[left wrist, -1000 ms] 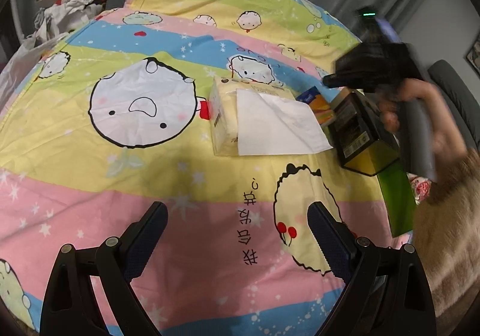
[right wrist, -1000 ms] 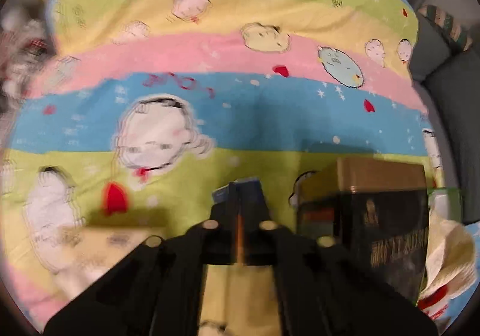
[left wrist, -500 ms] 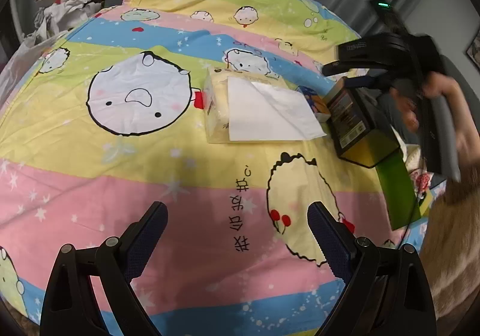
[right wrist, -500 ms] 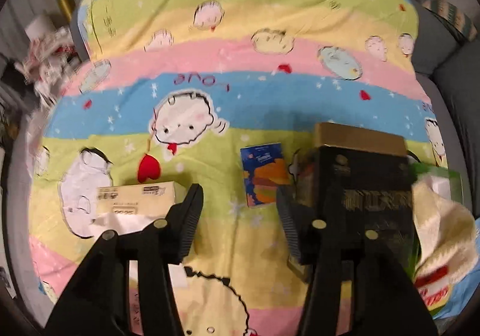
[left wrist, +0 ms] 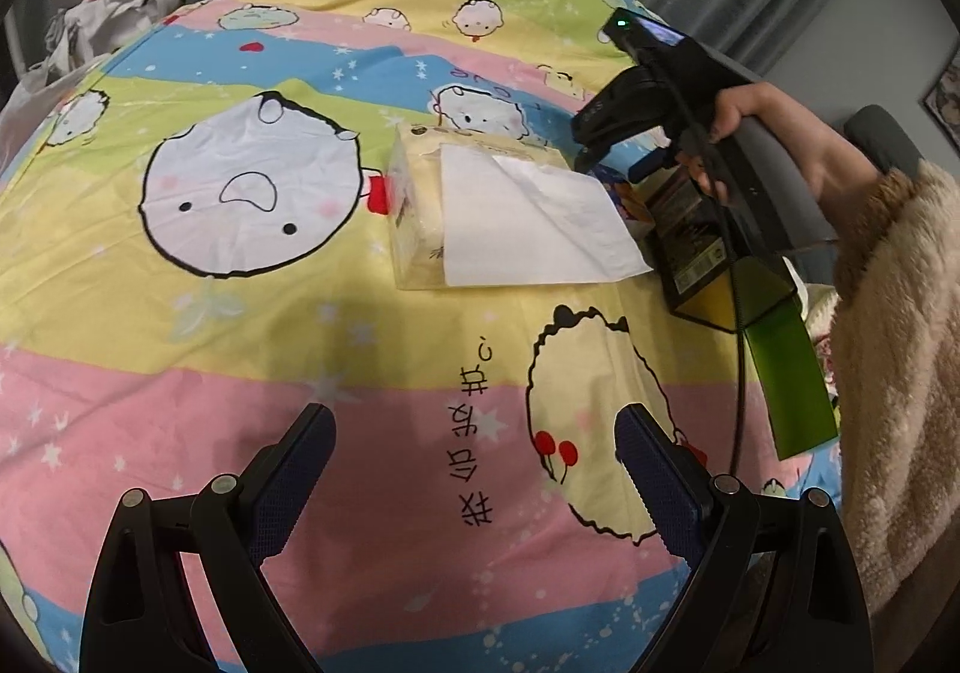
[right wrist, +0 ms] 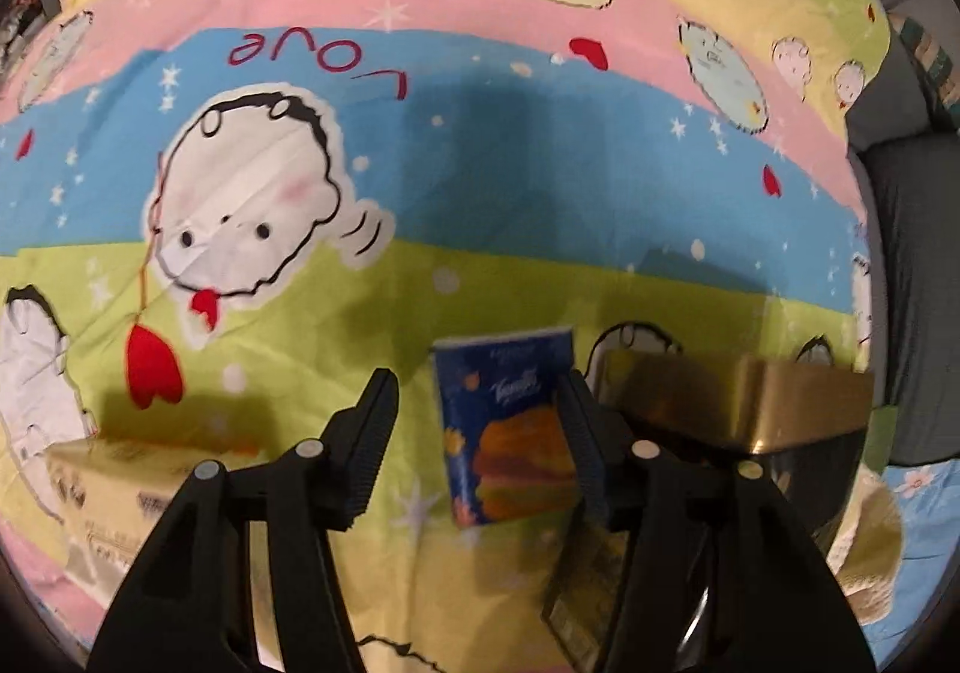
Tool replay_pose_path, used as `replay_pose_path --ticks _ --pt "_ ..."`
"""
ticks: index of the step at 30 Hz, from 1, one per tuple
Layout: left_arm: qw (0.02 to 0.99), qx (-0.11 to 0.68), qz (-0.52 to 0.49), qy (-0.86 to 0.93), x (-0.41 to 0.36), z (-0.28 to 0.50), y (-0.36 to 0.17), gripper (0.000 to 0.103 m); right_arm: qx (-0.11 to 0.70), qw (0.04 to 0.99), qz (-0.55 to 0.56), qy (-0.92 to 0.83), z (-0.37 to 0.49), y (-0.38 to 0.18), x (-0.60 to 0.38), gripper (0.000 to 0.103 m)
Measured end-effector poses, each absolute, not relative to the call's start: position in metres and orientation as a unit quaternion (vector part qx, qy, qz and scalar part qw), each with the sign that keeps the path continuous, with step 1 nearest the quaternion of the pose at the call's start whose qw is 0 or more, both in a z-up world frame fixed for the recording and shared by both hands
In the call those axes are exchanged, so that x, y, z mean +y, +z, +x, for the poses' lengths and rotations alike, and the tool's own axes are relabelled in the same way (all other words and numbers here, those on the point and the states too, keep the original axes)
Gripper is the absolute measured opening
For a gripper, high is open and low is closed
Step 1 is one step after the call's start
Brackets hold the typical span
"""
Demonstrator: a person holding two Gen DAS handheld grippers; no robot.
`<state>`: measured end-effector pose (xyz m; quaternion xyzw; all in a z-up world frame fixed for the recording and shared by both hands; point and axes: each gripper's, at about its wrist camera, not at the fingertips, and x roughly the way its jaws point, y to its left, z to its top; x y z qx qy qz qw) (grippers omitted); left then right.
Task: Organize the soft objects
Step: 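Grasp the blue Tempo tissue pack with the right gripper and lift it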
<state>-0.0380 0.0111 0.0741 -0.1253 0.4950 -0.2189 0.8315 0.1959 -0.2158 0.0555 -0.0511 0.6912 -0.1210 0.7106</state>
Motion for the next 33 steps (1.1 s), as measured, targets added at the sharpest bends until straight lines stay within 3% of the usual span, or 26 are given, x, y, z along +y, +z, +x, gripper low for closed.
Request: replay_pose_path --ticks 6,8,9,15,30,33 --pt "0.828 0.500 -0.127 -0.219 0.012 -0.036 0.070 0.094 0.700 0.700 -0.083 -0.112 0.207 0.040 -0.214 0.058" --pt "0.828 0.501 -0.127 -0.218 0.013 -0.036 0.069 0.094 0.689 0.710 -0.086 -0.112 0.206 0.043 -0.212 0.048" --pt "0.828 0.500 -0.127 -0.218 0.013 -0.036 0.069 0.094 0.685 0.714 -0.095 -0.109 0.204 0.046 -0.211 0.036" --pt "0.829 0.498 -0.126 -0.219 0.012 -0.038 0.071 0.094 0.680 0.727 -0.079 -0.061 0.182 0.058 -0.199 0.025" --pt "0.830 0.496 -0.102 -0.232 -0.004 -0.056 0.077 0.094 0.674 0.736 0.050 0.032 0.025 0.087 -0.202 0.025" --pt "0.828 0.498 -0.098 -0.240 -0.012 -0.062 0.077 0.094 0.661 0.745 0.079 0.038 -0.011 0.092 -0.206 0.020"
